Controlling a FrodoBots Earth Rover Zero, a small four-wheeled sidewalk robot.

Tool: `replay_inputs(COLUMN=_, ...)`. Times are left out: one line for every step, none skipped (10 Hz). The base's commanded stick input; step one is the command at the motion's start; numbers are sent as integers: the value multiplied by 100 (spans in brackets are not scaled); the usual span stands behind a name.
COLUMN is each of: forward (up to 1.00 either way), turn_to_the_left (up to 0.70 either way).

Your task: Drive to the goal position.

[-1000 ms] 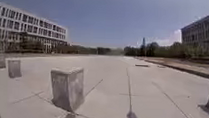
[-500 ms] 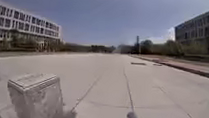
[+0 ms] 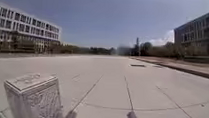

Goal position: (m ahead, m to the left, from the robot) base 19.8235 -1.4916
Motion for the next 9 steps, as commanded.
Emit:
replay_inputs(forward=0, turn_to_the_left=-45)
replay_inputs(forward=0, turn_to_the_left=-45)
replay_inputs(forward=0, turn_to_the_left=-45)
replay_inputs(forward=0, turn_to_the_left=-45)
replay_inputs(forward=0, turn_to_the_left=-30)
replay_inputs(forward=-18, turn_to_the_left=0)
replay_inputs(forward=-70, turn_to_the_left=0)
replay_inputs(forward=-100, turn_to_the_left=0)
replay_inputs(forward=-100, turn_to_the_left=0)
